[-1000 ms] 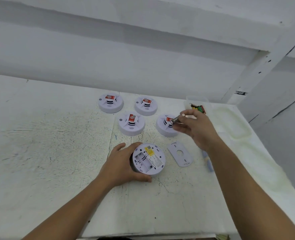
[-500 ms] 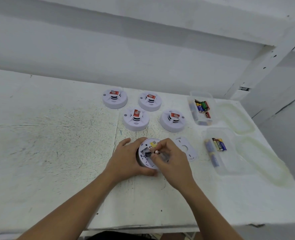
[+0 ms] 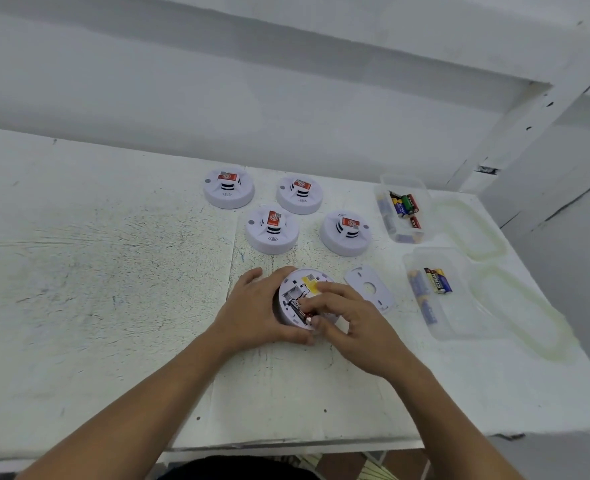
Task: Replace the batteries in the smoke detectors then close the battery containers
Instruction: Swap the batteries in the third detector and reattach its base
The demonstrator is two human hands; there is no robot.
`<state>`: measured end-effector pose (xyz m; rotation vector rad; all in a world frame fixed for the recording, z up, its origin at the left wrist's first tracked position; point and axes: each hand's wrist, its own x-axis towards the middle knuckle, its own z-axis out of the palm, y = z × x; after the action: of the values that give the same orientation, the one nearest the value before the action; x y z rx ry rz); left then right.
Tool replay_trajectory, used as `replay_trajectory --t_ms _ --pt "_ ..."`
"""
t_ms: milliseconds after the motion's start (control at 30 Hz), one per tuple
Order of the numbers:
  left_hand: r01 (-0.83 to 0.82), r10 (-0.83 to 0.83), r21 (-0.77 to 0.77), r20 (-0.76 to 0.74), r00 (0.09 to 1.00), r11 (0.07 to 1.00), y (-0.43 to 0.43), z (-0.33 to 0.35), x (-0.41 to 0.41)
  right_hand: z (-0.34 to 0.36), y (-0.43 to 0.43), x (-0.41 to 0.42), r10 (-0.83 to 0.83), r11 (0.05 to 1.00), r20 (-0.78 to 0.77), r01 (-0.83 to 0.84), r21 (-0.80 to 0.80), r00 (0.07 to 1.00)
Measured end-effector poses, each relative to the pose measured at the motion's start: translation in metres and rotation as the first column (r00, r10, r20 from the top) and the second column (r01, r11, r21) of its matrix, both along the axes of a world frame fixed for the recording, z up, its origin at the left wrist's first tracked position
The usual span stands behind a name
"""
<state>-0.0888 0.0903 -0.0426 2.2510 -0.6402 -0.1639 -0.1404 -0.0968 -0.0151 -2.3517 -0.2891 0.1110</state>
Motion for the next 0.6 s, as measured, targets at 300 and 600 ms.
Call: replay_trajectory --t_ms 300,600 --pt "0.121 -0.122 -0.021 -0.035 0.992 0.992 0.012 -0.004 0.008 -0.001 0.002 0.000 -0.060 0.997 -0.002 0.060 0.044 0.998" --pt "0.115 -0.115 0.002 0.004 0.993 0.993 0.011 -0.013 0.010 -0.006 0.009 0.001 -0.118 0.990 -0.010 0.118 0.072 0.993"
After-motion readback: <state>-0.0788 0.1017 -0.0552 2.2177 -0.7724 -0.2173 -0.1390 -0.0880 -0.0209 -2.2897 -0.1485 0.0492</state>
